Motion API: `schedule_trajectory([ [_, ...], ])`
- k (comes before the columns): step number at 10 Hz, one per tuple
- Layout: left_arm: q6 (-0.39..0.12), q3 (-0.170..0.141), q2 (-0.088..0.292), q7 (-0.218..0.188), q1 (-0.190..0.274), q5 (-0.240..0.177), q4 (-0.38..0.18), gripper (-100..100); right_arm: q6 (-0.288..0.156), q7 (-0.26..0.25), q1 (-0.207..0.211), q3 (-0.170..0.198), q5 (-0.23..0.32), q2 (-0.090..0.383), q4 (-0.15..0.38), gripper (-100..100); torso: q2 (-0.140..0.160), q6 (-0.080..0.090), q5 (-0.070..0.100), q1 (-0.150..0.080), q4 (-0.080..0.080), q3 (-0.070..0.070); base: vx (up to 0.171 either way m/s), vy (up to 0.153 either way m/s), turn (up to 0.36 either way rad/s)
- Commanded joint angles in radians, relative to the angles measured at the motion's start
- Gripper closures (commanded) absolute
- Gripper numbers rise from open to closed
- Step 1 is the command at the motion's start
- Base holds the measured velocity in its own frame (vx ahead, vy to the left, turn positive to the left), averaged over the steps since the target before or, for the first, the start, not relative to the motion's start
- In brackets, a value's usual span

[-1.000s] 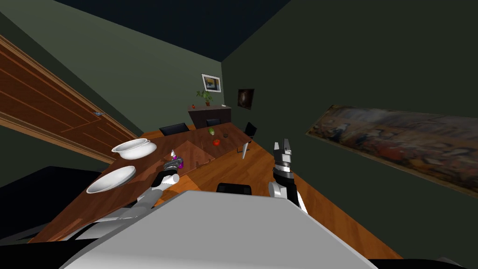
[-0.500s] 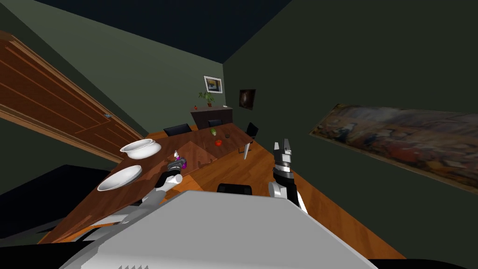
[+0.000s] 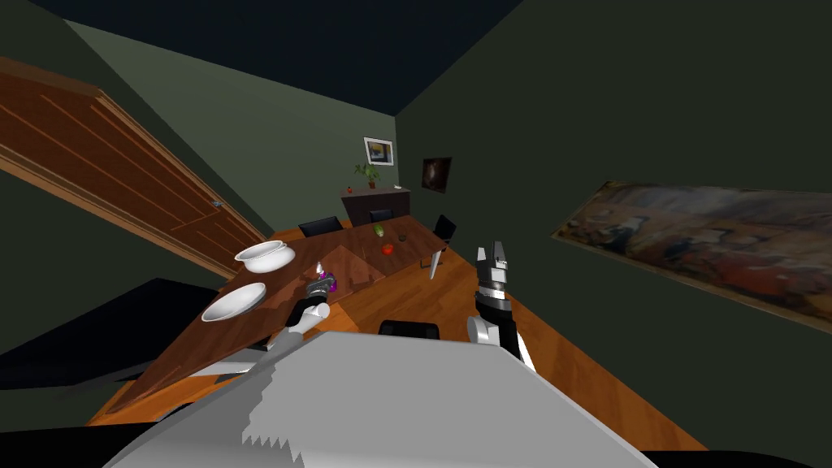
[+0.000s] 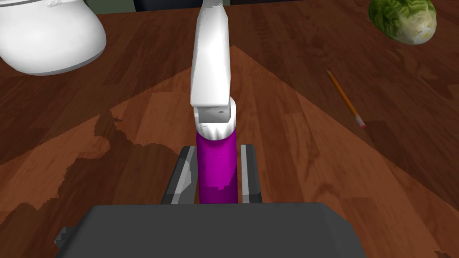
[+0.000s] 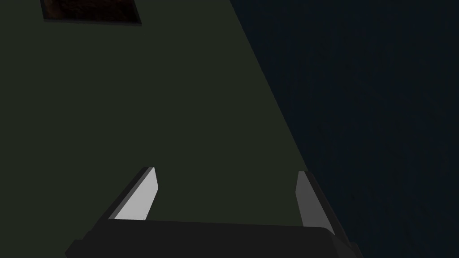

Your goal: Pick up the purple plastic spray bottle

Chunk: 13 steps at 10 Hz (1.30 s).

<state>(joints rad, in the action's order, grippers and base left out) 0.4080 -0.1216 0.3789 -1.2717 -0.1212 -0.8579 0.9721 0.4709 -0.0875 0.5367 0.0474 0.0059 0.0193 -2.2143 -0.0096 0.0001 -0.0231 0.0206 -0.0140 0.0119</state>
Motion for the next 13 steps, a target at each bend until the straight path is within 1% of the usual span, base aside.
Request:
schedule_trajectory([
  [1, -0.023, -0.004, -0.050, 0.050, -0.020, -0.009, 0.050, 100, 0.000, 0.000, 0.000, 0.000, 0.000, 0.000, 0.000, 0, 0.000, 0.000, 0.000, 0.000, 0.000, 0.000, 0.008, 0.074, 0.127],
  [2, -0.023, -0.004, -0.068, 0.080, -0.020, -0.009, 0.066, 100, 0.000, 0.000, 0.000, 0.000, 0.000, 0.000, 0.000, 0, -0.001, -0.001, -0.001, 0.002, -0.001, 0.001, 0.012, 0.068, 0.073],
  [3, -0.034, -0.002, -0.104, 0.112, -0.036, -0.016, 0.110, 100, 0.000, 0.000, 0.000, 0.000, 0.000, 0.000, 0.000, 0, -0.002, 0.001, -0.003, 0.002, -0.002, 0.002, 0.013, 0.108, 0.125],
  [4, -0.034, -0.002, -0.124, 0.135, -0.036, -0.016, 0.120, 100, 0.000, 0.000, 0.000, 0.000, 0.000, 0.000, 0.000, 0, -0.003, 0.001, -0.005, 0.005, -0.003, 0.003, 0.012, 0.095, 0.054],
  [5, -0.034, -0.002, -0.124, 0.157, -0.036, -0.016, 0.120, 100, 0.000, 0.000, 0.000, 0.000, 0.000, 0.000, 0.000, 0, -0.003, 0.001, -0.006, 0.005, -0.003, 0.003, 0.004, 0.036, 0.002],
  [6, -0.045, 0.000, -0.168, 0.188, -0.053, -0.023, 0.175, 100, 0.000, 0.000, 0.000, 0.000, 0.000, 0.000, 0.000, 0, -0.004, 0.002, -0.006, 0.003, -0.004, 0.004, 0.007, 0.070, 0.110],
  [7, -0.045, 0.000, -0.181, 0.220, -0.053, -0.023, 0.175, 100, 0.000, 0.000, 0.000, 0.000, 0.000, 0.000, 0.000, 0, -0.005, 0.002, -0.007, 0.004, -0.004, 0.004, 0.012, 0.066, 0.068],
  [8, -0.056, 0.002, -0.227, 0.255, -0.069, -0.030, 0.229, 100, 0.000, 0.000, 0.000, 0.000, 0.000, 0.000, 0.000, 0, -0.006, 0.002, -0.007, 0.004, -0.004, 0.005, 0.014, 0.093, 0.132],
  [9, -0.056, 0.002, -0.237, 0.290, -0.069, -0.030, 0.229, 100, 0.000, 0.000, 0.000, 0.000, 0.000, 0.000, 0.000, 0, -0.006, 0.001, -0.006, 0.005, -0.004, 0.005, 0.015, 0.083, 0.071],
  [10, -0.067, 0.003, -0.281, 0.325, -0.086, -0.038, 0.284, 100, 0.000, 0.000, 0.000, 0.000, 0.000, 0.000, 0.000, 0, -0.006, 0.002, -0.007, 0.005, -0.004, 0.005, 0.034, 0.100, 0.119],
  [11, -0.067, 0.003, -0.294, 0.341, -0.086, -0.038, 0.284, 100, 0.000, 0.000, 0.000, 0.000, 0.000, 0.000, 0.000, 0, -0.007, 0.002, -0.007, 0.006, -0.004, 0.006, 0.021, 0.091, 0.060],
  [12, -0.067, 0.003, -0.294, 0.365, -0.086, -0.038, 0.284, 100, 0.000, 0.000, 0.000, 0.000, 0.000, 0.000, 0.000, 0, -0.006, 0.001, -0.007, 0.006, -0.004, 0.005, 0.005, 0.039, 0.000],
  [13, -0.078, 0.005, -0.338, 0.392, -0.102, -0.045, 0.325, 100, 0.000, 0.000, 0.000, 0.000, 0.000, 0.000, 0.000, 0, -0.006, 0.002, -0.006, 0.003, -0.004, 0.005, 0.013, 0.066, 0.124],
])
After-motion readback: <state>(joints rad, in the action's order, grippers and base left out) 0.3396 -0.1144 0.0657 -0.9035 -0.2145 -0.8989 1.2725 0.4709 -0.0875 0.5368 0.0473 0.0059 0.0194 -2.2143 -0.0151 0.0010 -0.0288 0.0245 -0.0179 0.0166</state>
